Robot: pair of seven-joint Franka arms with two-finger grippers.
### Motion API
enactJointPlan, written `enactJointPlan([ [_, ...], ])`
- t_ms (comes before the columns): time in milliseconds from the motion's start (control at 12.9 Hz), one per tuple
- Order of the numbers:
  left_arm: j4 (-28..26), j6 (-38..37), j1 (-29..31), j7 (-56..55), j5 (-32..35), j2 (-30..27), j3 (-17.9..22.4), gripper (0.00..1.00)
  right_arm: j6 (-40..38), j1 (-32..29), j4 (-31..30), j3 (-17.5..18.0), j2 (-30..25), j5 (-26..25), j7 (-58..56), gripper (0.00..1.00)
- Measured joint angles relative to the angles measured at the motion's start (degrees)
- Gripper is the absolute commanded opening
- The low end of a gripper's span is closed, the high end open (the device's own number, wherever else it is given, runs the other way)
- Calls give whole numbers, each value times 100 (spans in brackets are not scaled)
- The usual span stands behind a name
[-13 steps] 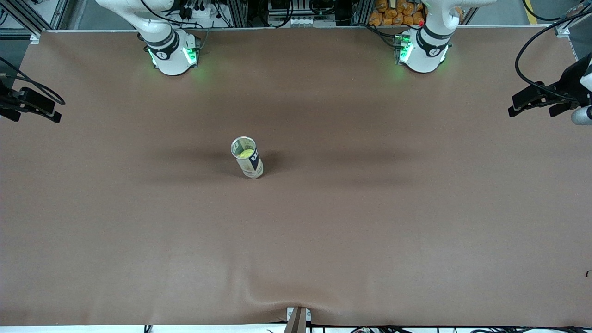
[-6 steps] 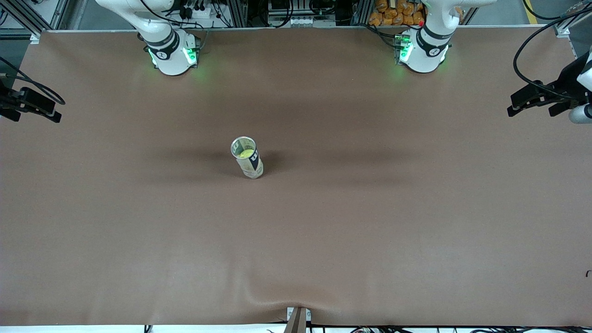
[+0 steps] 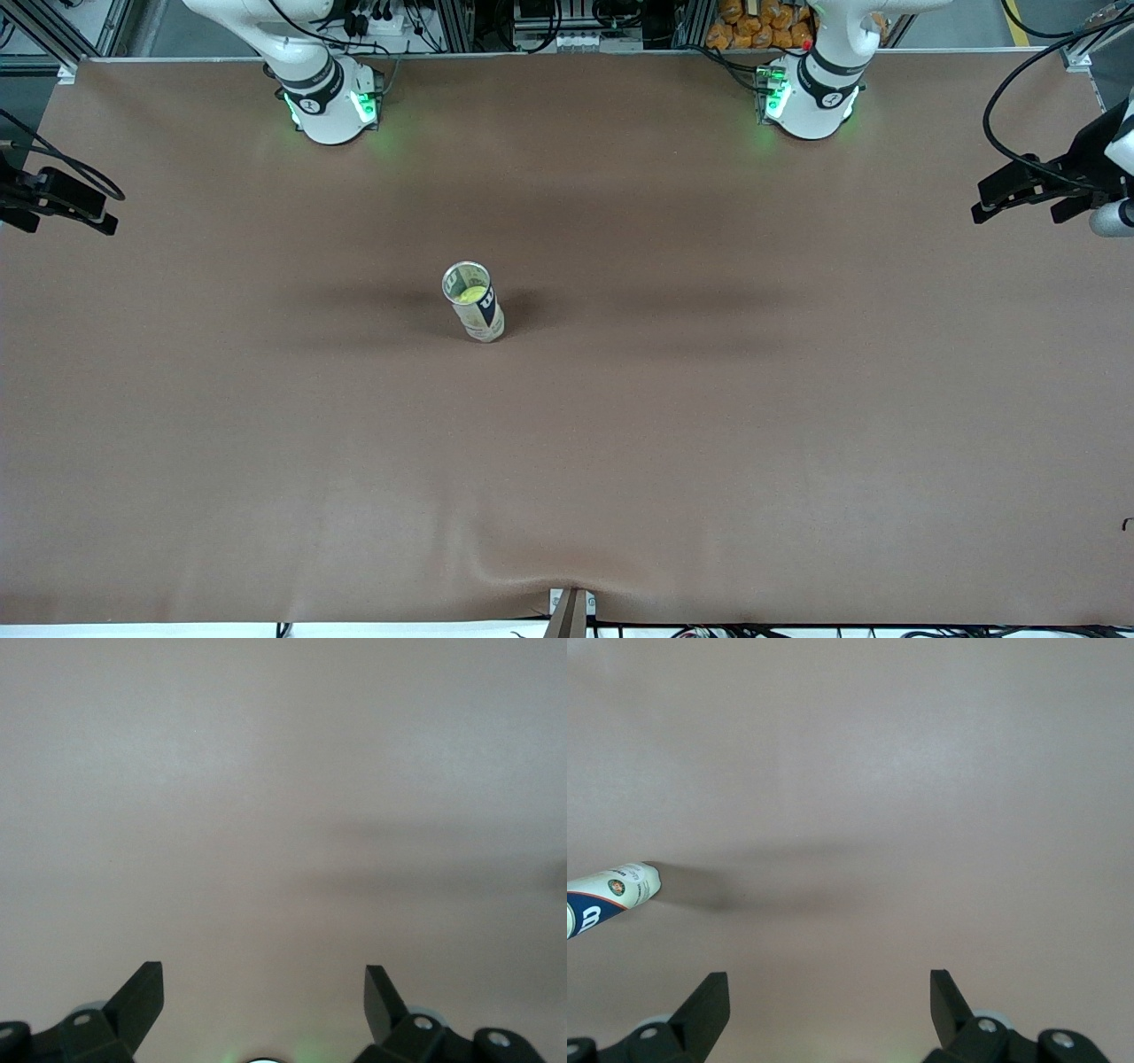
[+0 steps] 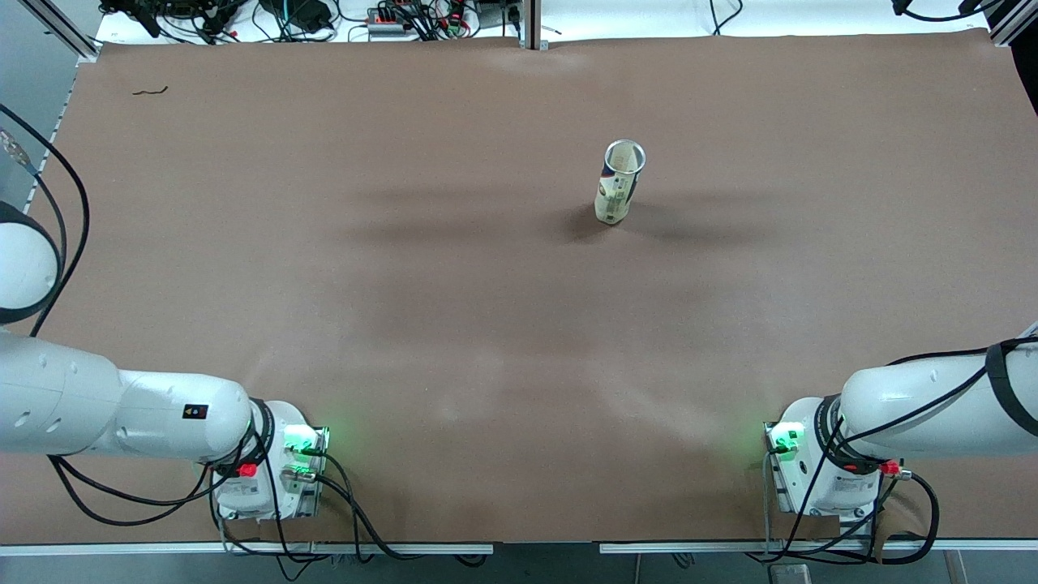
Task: Insert tennis ball vertically with right arm
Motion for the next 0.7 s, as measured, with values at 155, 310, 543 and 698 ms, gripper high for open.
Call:
enactJointPlan([
  [155, 5, 0, 1, 0, 2, -1, -3, 100, 0, 0, 0, 0, 0, 0, 0, 100],
  [310, 11, 0, 1, 0, 7, -1, -9, 100, -1, 0, 0, 0, 0, 0, 0, 100],
  [543, 27, 11, -4, 0, 10, -1, -35, 100, -1, 0, 0, 0, 0, 0, 0, 100],
  [698, 34, 14, -5, 0, 12, -1, -38, 100, -1, 0, 0, 0, 0, 0, 0, 100],
])
